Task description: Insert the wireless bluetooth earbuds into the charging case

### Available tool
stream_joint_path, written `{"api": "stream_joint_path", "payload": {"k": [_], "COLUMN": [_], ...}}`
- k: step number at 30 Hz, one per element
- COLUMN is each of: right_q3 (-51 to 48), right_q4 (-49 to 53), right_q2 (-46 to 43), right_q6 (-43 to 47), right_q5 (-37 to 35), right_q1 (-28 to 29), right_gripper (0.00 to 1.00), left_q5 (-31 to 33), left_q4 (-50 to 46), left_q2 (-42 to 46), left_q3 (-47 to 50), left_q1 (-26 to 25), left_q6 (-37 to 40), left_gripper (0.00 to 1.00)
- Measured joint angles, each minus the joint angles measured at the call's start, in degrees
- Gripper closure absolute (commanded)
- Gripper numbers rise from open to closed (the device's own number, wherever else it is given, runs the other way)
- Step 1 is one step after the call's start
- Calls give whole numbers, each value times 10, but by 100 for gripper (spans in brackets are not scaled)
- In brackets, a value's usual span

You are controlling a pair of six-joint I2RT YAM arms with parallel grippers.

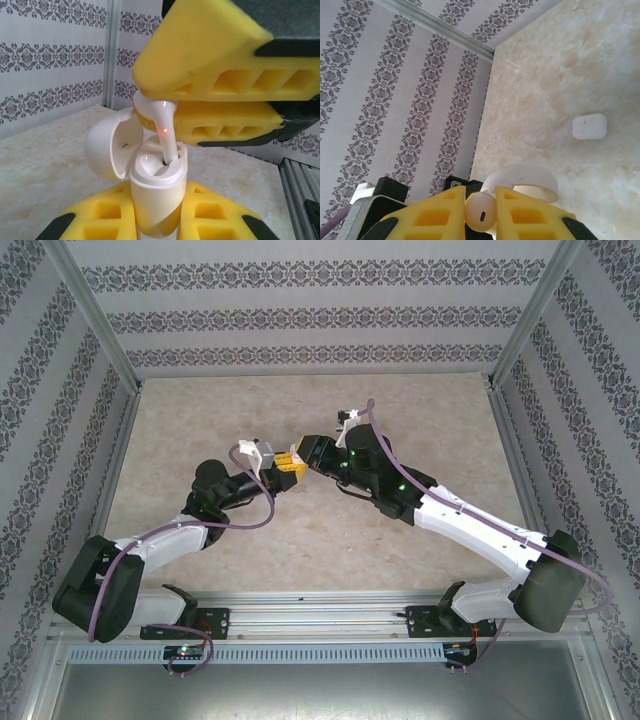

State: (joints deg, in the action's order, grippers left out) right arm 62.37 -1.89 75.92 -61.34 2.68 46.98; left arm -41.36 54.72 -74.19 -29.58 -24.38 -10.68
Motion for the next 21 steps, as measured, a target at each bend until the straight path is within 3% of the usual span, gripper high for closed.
{"api": "stream_joint_path", "payload": {"k": [21], "right_q3": [0], "right_q4": [54], "right_q2": [-7], "right_q6": [17], "right_q5": [-12], "right_q1": [0], "right_gripper": [77], "left_q5": [-4], "left_q4": [-33], "left_q2": [3], "left_q3": [0], "left_q1": [-4], "left_q6": [11], "left_gripper": [100]}}
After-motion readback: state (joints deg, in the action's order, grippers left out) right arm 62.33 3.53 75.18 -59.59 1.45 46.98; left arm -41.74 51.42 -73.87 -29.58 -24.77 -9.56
